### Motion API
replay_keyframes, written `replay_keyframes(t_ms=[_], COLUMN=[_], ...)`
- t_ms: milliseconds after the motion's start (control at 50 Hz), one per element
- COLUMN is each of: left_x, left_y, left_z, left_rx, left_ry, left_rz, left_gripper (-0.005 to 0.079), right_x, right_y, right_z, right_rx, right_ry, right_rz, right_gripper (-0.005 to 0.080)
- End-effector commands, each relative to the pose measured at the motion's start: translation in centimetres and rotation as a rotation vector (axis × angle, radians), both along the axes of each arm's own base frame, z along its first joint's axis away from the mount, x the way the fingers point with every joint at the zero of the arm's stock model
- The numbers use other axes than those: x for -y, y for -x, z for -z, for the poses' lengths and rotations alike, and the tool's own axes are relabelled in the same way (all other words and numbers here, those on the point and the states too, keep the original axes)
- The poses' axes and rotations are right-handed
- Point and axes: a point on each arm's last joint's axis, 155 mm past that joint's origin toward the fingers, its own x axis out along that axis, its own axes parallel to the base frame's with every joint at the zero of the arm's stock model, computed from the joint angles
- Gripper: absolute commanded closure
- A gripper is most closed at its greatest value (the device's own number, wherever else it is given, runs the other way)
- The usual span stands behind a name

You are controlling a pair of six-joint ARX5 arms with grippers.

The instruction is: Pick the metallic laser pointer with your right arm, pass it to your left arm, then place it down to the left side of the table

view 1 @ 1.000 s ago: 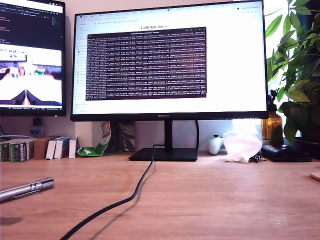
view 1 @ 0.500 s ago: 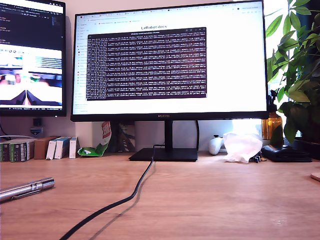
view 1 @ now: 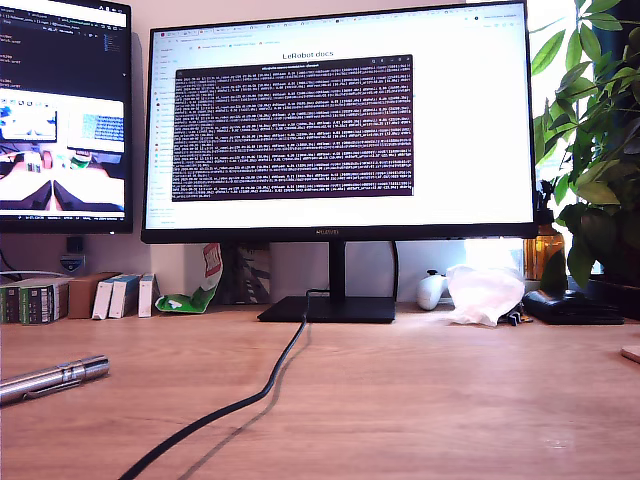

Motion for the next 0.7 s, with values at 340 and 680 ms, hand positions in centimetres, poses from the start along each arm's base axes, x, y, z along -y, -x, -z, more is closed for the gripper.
replay_keyframes(t_ms=[340, 680], left_x=[-1.2, -1.2], left_y=[0.5, 0.5], left_z=[0.7, 2.0], left_rx=[0.008, -0.041], left_ry=[-0.018, -0.020], left_rz=[-0.045, -0.036], left_gripper=[0.0762, 0.0762], right_x=[0.0, 0.1], right_y=[-0.1, 0.2], right_z=[0.7, 3.2], right_rx=[-0.007, -0.107], right_ry=[0.030, 0.018], right_rz=[-0.004, 0.004], right_gripper=[0.0752, 0.0752])
